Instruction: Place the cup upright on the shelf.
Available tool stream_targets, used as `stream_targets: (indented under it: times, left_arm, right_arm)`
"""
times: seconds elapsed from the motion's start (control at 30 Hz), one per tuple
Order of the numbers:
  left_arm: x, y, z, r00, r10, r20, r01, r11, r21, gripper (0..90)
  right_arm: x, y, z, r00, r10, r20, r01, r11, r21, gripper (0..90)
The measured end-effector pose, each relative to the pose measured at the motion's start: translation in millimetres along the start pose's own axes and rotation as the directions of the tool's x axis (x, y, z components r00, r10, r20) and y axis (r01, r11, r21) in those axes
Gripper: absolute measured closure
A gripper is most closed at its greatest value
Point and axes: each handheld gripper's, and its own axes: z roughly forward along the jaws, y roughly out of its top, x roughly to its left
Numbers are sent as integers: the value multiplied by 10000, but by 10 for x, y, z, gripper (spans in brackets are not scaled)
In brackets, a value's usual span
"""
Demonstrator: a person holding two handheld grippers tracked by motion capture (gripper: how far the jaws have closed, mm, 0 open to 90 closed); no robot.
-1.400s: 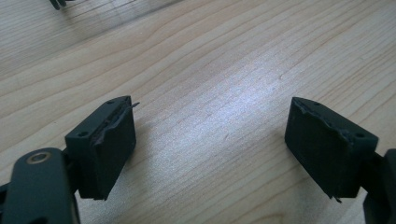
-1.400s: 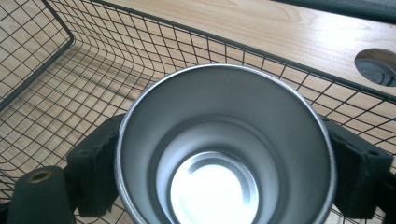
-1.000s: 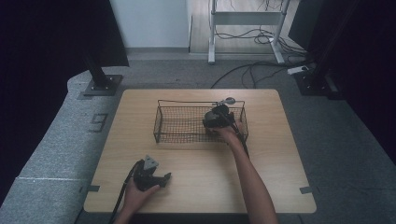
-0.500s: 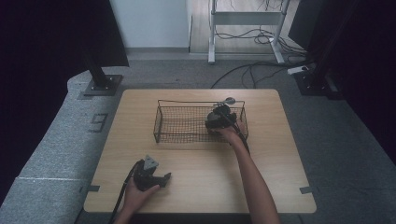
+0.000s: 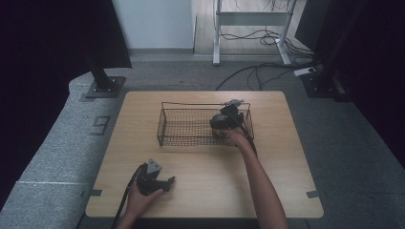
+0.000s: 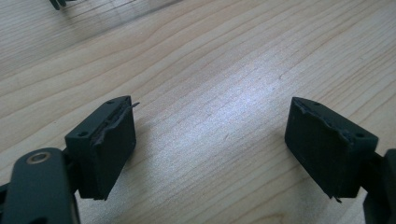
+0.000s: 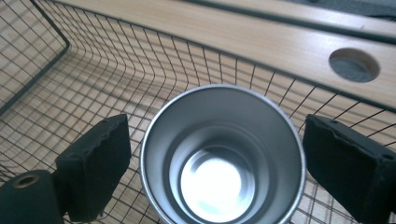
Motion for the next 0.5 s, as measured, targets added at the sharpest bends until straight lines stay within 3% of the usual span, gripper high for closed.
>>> stream_targets:
  times: [0.5]
  left_arm:
    - [1, 1, -1, 10000, 10, -3, -10, 10000, 17, 164]
  right_arm:
    - [4, 1, -411, 9994, -210, -259, 170, 9888, -1480, 97]
